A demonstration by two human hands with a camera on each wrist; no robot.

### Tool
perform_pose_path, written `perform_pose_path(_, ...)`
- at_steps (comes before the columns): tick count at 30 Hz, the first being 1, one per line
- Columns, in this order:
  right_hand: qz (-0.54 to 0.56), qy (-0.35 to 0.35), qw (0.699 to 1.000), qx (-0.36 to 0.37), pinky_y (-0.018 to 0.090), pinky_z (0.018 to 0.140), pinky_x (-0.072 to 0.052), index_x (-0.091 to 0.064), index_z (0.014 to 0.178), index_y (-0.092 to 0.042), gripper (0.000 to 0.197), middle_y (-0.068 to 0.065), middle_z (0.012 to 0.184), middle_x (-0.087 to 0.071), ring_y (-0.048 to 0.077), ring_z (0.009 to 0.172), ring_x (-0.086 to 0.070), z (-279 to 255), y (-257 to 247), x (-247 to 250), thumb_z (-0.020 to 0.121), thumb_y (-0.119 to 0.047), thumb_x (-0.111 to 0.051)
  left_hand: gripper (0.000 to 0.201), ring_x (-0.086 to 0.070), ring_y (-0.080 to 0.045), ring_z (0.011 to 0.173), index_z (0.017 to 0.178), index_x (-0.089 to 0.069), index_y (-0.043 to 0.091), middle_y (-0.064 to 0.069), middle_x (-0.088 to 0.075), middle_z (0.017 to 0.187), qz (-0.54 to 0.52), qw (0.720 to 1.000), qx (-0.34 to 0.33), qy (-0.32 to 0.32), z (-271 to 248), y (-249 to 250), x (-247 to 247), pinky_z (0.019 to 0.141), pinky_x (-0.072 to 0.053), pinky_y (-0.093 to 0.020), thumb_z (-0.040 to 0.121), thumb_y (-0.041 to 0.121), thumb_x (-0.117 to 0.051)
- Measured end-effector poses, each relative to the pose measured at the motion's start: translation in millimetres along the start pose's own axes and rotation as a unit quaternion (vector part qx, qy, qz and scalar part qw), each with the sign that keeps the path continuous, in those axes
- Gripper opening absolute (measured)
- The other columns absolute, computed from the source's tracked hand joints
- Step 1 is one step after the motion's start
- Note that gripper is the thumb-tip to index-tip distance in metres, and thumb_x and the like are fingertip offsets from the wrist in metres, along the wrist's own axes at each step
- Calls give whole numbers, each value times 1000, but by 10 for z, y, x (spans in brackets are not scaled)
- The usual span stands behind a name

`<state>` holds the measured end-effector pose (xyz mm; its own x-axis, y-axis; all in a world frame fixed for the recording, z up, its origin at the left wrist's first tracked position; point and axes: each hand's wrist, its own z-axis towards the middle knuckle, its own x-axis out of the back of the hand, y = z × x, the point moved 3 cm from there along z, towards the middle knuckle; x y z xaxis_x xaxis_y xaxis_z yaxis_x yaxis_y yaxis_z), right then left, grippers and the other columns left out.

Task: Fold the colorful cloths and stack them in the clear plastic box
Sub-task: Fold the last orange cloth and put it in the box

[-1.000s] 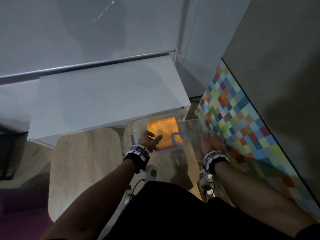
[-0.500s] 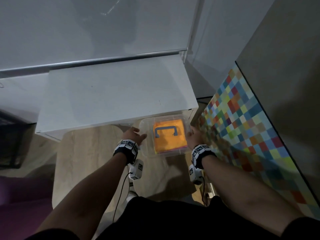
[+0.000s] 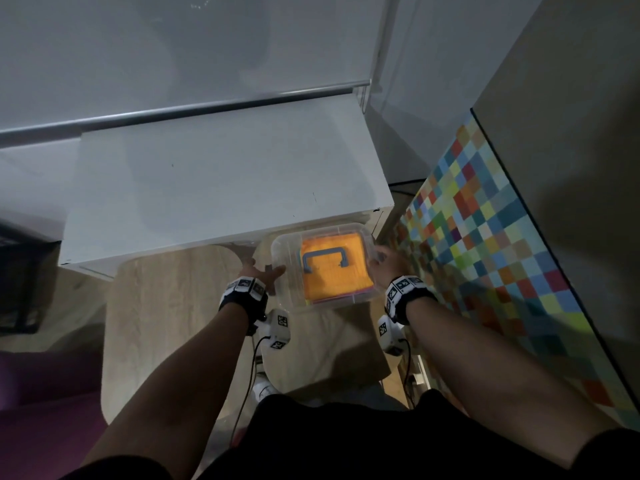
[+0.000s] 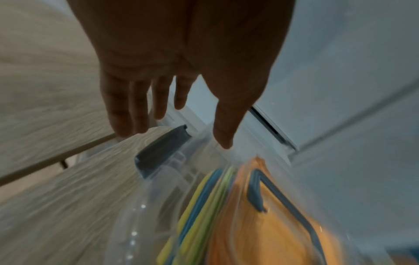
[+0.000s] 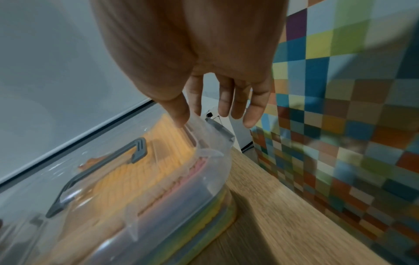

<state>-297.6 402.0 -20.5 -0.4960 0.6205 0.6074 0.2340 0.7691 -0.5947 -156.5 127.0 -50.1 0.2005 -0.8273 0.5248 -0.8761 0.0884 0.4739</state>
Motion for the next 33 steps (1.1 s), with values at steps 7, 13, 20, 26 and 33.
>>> perform_pose_path(7,33,-70,991,-108,48,110,-35,-18,152,-18,84,9,148,-37,34,137,-38,227,240,-125,85,-52,-55,63,-66,-23,92,128,-54,10,-12,-65,117,-102,989,10,-105,17,-113,-158,80,-57,-36,83,52,-64)
perform_pose_path(13,57,-105,989,-86,44,84,-56,-51,124,-18,54,3,104,-62,26,92,-63,253,273,-65,83,-50,-61,61,-63,-29,95,121,-62,18,-7,-67,105,79,994,-46,-60,24,-28,-43,93,-51,-47,81,64,-57)
perform_pose_path(20,-14,-64,998,-14,26,59,-41,-58,115,-5,30,7,76,-55,22,79,-54,165,86,-86,96,-25,-46,42,-62,-33,101,113,-64,7,-18,-66,112,214,969,-118,31,-190,219,-123,82,-46,-34,96,41,-47)
perform_pose_path(26,-138,-18,990,14,36,91,-44,-43,138,0,41,22,130,-54,36,117,-53,56,-45,-154,100,-15,-37,35,-57,-36,109,116,-59,3,-21,-60,118,236,963,-113,66,-245,301,-231,82,-43,-34,98,27,-39)
perform_pose_path(33,-203,-5,979,26,39,91,-46,-21,149,-2,54,21,139,-45,37,120,-50,8,-175,-130,98,-9,-39,39,-50,-35,118,127,-51,8,-17,-54,130,282,946,-151,49,-212,351,-172,93,-42,-38,96,27,-38)
